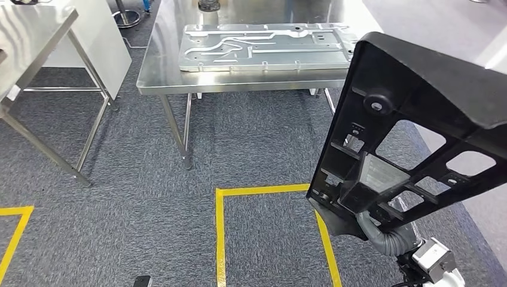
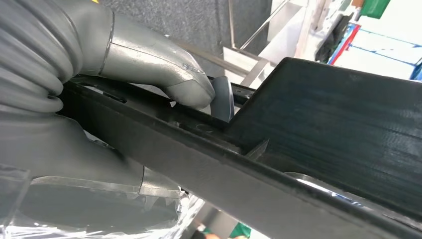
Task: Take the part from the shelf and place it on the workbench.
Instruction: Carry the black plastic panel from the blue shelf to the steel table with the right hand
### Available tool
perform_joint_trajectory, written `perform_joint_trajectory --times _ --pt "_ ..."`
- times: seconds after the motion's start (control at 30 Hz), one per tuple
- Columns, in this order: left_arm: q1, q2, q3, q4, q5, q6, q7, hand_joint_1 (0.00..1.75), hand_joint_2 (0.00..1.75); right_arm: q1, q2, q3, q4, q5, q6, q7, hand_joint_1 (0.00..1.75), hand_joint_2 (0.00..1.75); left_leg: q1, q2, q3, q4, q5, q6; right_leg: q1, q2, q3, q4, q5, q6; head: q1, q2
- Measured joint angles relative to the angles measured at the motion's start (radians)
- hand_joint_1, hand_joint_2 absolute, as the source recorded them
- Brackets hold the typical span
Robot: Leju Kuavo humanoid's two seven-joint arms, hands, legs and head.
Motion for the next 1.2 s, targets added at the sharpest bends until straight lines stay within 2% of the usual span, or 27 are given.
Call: perform_joint_trajectory --times 0.03,0.07,0.13,0.17,0.2,0.27,0.33,0.37,0.4,0.47,0.5,0.53,0.57,0.63,0.67,0.7,0.8,0.87,0.9,0.97,1.0,1.03,1.07,1.1,1.13,1.2 --pt "0.000 0.000 0.000 0.000 0.000 0.000 0.000 0.00 1.75 0.000 0.000 0.000 0.001 0.000 0.000 0.000 1.75 1.75 0.000 0.006 -0.001 0.002 -0.001 -0.001 -0.001 -0.002 0.001 0.006 0.006 0.002 0.000 0.000" --pt "0.000 0.000 0.000 0.000 0.000 0.000 0.000 0.00 1.75 -0.001 0.000 0.000 0.002 0.000 0.000 0.000 1.75 1.75 0.000 0.010 -0.002 0.004 -0.002 -0.003 -0.003 -0.004 0.023 -0.030 0.030 0.004 0.000 0.000" --pt "-0.001 0.000 -0.002 0.000 0.001 0.000 -0.001 0.00 1.75 -0.007 0.000 0.000 0.003 0.003 0.001 0.001 1.75 1.75 -0.001 0.017 -0.002 0.011 -0.007 -0.010 -0.004 -0.010 0.102 -0.169 0.087 0.001 0.000 0.000" --pt "-0.002 -0.001 -0.002 0.000 0.002 -0.001 -0.001 0.00 1.75 -0.012 0.000 0.000 0.004 0.005 0.001 0.002 1.75 1.75 -0.003 0.019 -0.003 0.015 -0.010 -0.015 -0.002 -0.011 0.131 -0.224 0.103 -0.004 0.000 0.000" --pt "-0.003 -0.001 -0.002 0.000 0.003 -0.002 -0.001 0.00 1.75 -0.018 0.000 0.000 0.005 0.009 0.001 0.004 1.75 1.75 -0.005 0.020 -0.004 0.017 -0.012 -0.020 0.000 -0.012 0.146 -0.255 0.108 -0.010 0.000 0.000" --pt "-0.005 -0.001 -0.002 0.000 0.005 -0.006 0.000 0.00 1.75 -0.025 -0.001 0.000 0.009 0.017 0.001 0.008 1.75 1.75 -0.007 0.021 -0.004 0.018 -0.013 -0.030 0.005 -0.010 0.147 -0.264 0.107 -0.024 0.000 0.000" --pt "-0.006 0.000 -0.003 0.000 0.005 -0.011 0.001 0.00 1.75 -0.032 -0.001 0.000 0.012 0.020 0.002 0.013 1.75 1.75 -0.005 0.020 -0.006 0.026 -0.023 -0.041 0.001 -0.010 0.148 -0.267 0.109 -0.036 0.000 0.000" --pt "-0.007 0.000 -0.003 0.000 0.005 -0.013 0.002 0.00 1.75 -0.038 -0.001 0.000 0.013 0.018 0.004 0.016 1.75 1.75 -0.005 0.018 -0.017 0.053 -0.041 -0.046 -0.001 -0.010 0.149 -0.270 0.110 -0.042 0.000 0.000" --pt "-0.007 0.000 -0.004 0.000 0.005 -0.014 0.003 0.00 1.75 -0.044 -0.001 0.000 0.014 0.015 0.005 0.019 1.75 1.75 -0.003 0.017 -0.039 0.101 -0.070 -0.050 -0.001 -0.010 0.150 -0.272 0.111 -0.048 0.000 0.000" --pt "-0.006 0.000 -0.004 0.000 0.003 -0.016 0.005 0.00 1.75 -0.055 -0.003 0.000 0.020 0.006 0.010 0.026 1.75 1.75 0.000 0.016 -0.104 0.242 -0.135 -0.054 0.003 -0.010 0.149 -0.272 0.110 -0.055 0.000 0.000" --pt "-0.005 0.000 -0.005 0.000 0.003 -0.017 0.006 0.00 1.75 -0.059 -0.004 0.000 0.024 0.002 0.012 0.029 1.75 1.75 0.000 0.016 -0.131 0.297 -0.152 -0.055 0.005 -0.009 0.149 -0.271 0.110 -0.056 0.000 0.000" --pt "-0.004 0.000 -0.005 0.000 0.002 -0.017 0.007 0.00 1.75 -0.062 -0.007 0.000 0.028 -0.001 0.013 0.032 1.75 1.75 0.000 0.016 -0.142 0.317 -0.148 -0.054 0.007 -0.007 0.150 -0.271 0.110 -0.056 0.000 0.000" --pt "-0.004 0.000 -0.005 0.000 0.002 -0.017 0.008 0.00 1.75 -0.066 -0.009 0.000 0.031 -0.004 0.015 0.034 1.75 1.75 0.000 0.016 -0.132 0.293 -0.124 -0.051 0.009 -0.005 0.151 -0.270 0.109 -0.056 0.000 0.000" --pt "-0.005 0.000 -0.006 0.000 0.002 -0.017 0.009 0.00 1.75 -0.075 -0.017 -0.002 0.036 -0.011 0.022 0.038 1.75 1.75 -0.001 0.013 -0.072 0.158 -0.049 -0.039 0.012 -0.001 0.155 -0.270 0.109 -0.055 0.000 0.000" --pt "-0.005 0.001 -0.007 0.000 0.002 -0.017 0.010 0.00 1.75 -0.081 -0.021 -0.003 0.038 -0.015 0.026 0.039 1.75 1.75 -0.003 0.011 -0.043 0.091 -0.024 -0.033 0.014 0.001 0.154 -0.269 0.108 -0.053 0.000 0.000" --pt "-0.006 0.001 -0.007 0.000 0.002 -0.017 0.012 0.00 1.75 -0.086 -0.026 -0.005 0.040 -0.018 0.030 0.040 1.75 1.75 -0.006 0.009 -0.025 0.047 -0.011 -0.028 0.015 0.002 0.153 -0.268 0.109 -0.049 0.000 0.000" --pt "-0.005 0.002 -0.007 0.000 0.005 -0.016 0.015 0.00 1.75 -0.109 -0.044 -0.008 0.052 -0.020 0.042 0.045 1.75 1.75 -0.008 0.010 -0.017 0.019 -0.007 -0.016 0.013 0.003 0.149 -0.269 0.111 -0.032 0.000 0.000" --pt "-0.005 0.002 -0.007 0.000 0.006 -0.015 0.015 0.00 1.75 -0.138 -0.062 -0.008 0.070 -0.023 0.049 0.048 1.75 1.75 -0.004 0.012 -0.011 0.007 0.002 -0.006 0.011 0.001 0.139 -0.247 0.095 -0.022 0.000 0.000" --pt "-0.005 0.002 -0.007 0.000 0.007 -0.014 0.014 0.00 1.75 -0.154 -0.072 -0.008 0.081 -0.027 0.051 0.049 1.75 1.75 -0.001 0.014 -0.008 0.001 0.006 -0.002 0.011 0.000 0.121 -0.208 0.072 -0.018 0.000 0.000" --pt "-0.004 0.002 -0.007 0.000 0.007 -0.014 0.012 0.00 1.75 -0.188 -0.092 -0.008 0.107 -0.038 0.058 0.055 1.75 1.75 -0.002 0.015 -0.009 0.000 0.007 0.001 0.007 -0.001 0.058 -0.079 0.011 -0.010 0.000 0.000" --pt "-0.003 0.002 -0.007 0.000 0.007 -0.014 0.012 0.00 1.75 -0.206 -0.102 -0.008 0.122 -0.042 0.061 0.061 1.75 1.75 -0.002 0.016 -0.010 0.001 0.007 0.002 0.005 -0.002 0.027 -0.020 -0.008 -0.006 0.000 0.000" --pt "-0.003 0.001 -0.007 0.000 0.007 -0.014 0.012 0.00 1.75 -0.222 -0.111 -0.008 0.135 -0.046 0.064 0.067 1.75 1.75 -0.002 0.016 -0.010 0.003 0.006 0.001 0.003 -0.002 0.010 0.010 -0.008 -0.003 0.000 0.000" --pt "-0.003 0.001 -0.007 0.000 0.007 -0.014 0.012 0.00 1.75 -0.239 -0.120 -0.008 0.147 -0.049 0.065 0.073 1.75 1.75 -0.002 0.016 -0.010 0.005 0.004 0.000 0.000 -0.003 0.011 0.000 0.012 0.000 0.000 0.000" --pt "-0.003 0.000 -0.007 0.000 0.006 -0.014 0.012 0.00 1.75 -0.257 -0.131 -0.008 0.157 -0.051 0.066 0.078 1.75 1.75 -0.001 0.016 -0.009 0.009 0.001 -0.002 -0.003 -0.005 0.033 -0.050 0.047 0.002 0.000 0.000" --pt "-0.003 -0.001 -0.008 0.000 0.006 -0.014 0.012 0.00 1.75 -0.276 -0.142 -0.008 0.166 -0.053 0.066 0.083 1.75 1.75 0.000 0.016 -0.009 0.014 -0.004 -0.005 -0.006 -0.008 0.064 -0.121 0.083 0.004 0.000 0.000" --pt "-0.004 -0.003 -0.009 0.000 0.006 -0.014 0.013 0.00 1.75 -0.310 -0.167 -0.008 0.184 -0.061 0.070 0.091 1.75 1.75 -0.004 0.015 -0.012 0.025 -0.013 -0.016 -0.004 -0.013 0.113 -0.231 0.121 -0.001 0.000 0.000"
